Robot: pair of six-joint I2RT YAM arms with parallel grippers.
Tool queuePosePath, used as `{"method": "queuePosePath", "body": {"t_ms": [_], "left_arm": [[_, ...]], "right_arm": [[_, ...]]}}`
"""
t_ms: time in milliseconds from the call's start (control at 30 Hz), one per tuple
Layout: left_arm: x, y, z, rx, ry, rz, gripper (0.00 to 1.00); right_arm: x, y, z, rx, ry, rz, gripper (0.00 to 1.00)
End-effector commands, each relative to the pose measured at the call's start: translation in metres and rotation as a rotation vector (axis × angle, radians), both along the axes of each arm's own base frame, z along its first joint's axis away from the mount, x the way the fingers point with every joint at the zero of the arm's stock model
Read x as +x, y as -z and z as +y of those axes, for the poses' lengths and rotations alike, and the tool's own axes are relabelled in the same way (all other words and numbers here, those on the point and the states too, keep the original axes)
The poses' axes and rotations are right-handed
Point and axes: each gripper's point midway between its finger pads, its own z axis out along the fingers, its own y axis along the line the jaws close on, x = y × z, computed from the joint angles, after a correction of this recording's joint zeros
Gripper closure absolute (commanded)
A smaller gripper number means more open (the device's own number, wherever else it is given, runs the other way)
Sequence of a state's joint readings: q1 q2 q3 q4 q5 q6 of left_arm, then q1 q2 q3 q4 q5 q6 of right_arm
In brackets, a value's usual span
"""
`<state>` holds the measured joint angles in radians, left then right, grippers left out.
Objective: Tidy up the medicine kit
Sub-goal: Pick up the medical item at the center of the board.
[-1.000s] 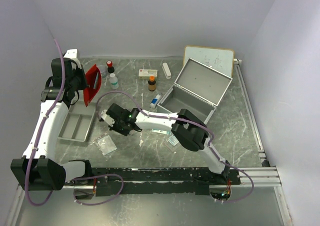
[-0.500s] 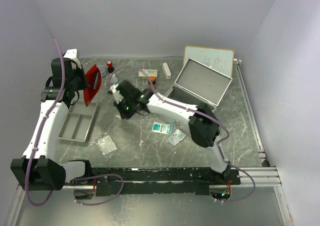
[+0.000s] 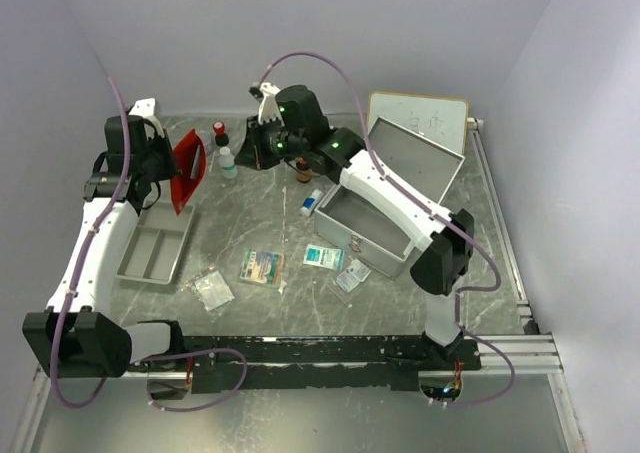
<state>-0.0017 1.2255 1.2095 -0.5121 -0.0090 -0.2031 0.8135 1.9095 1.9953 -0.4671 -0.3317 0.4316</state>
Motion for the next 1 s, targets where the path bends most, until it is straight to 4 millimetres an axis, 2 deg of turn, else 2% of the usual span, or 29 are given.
{"method": "queuePosePath", "body": {"t_ms": [0, 33, 67, 133, 167, 200, 267, 500, 667, 733, 967], "left_arm": [[0.01, -0.025, -0.004, -0.024, 0.018, -0.076, 0.93], [0.009, -0.026, -0.004, -0.023, 0.019, -0.076, 0.93], [0.009, -0.026, -0.004, -0.022, 0.02, -0.075, 0.93], [0.008, -0.026, -0.004, -0.016, 0.022, -0.074, 0.93], [0.008, -0.026, -0.003, -0.013, 0.022, -0.074, 0.93], [0.007, -0.024, -0.003, -0.011, 0.023, -0.071, 0.93], [0.007, -0.022, -0.003, -0.013, 0.022, -0.062, 0.93], [0.006, -0.018, -0.003, -0.006, 0.022, -0.052, 0.93], [0.005, -0.018, -0.002, -0.002, 0.022, -0.05, 0.93], [0.004, -0.018, -0.002, -0.002, 0.023, -0.049, 0.93], [0.003, -0.016, -0.003, -0.005, 0.026, -0.045, 0.93]], "right_arm": [[-0.012, 0.078, -0.006, -0.212, -0.034, 0.163, 0.92], [-0.015, 0.11, -0.01, -0.301, -0.037, 0.181, 0.84], [-0.022, 0.132, -0.014, -0.381, -0.043, 0.177, 0.78], [-0.041, 0.165, -0.018, -0.494, -0.068, 0.157, 0.68], [-0.043, 0.171, -0.019, -0.513, -0.069, 0.137, 0.65], [-0.054, 0.18, -0.016, -0.537, -0.09, 0.124, 0.63], [-0.065, 0.186, -0.01, -0.547, -0.108, 0.073, 0.58], [-0.093, 0.21, 0.005, -0.622, -0.208, -0.092, 0.53], [-0.113, 0.245, 0.002, -0.727, -0.297, -0.144, 0.52], [-0.118, 0.256, 0.0, -0.765, -0.319, -0.166, 0.51], [-0.123, 0.275, 0.0, -0.803, -0.35, -0.195, 0.52]]}}
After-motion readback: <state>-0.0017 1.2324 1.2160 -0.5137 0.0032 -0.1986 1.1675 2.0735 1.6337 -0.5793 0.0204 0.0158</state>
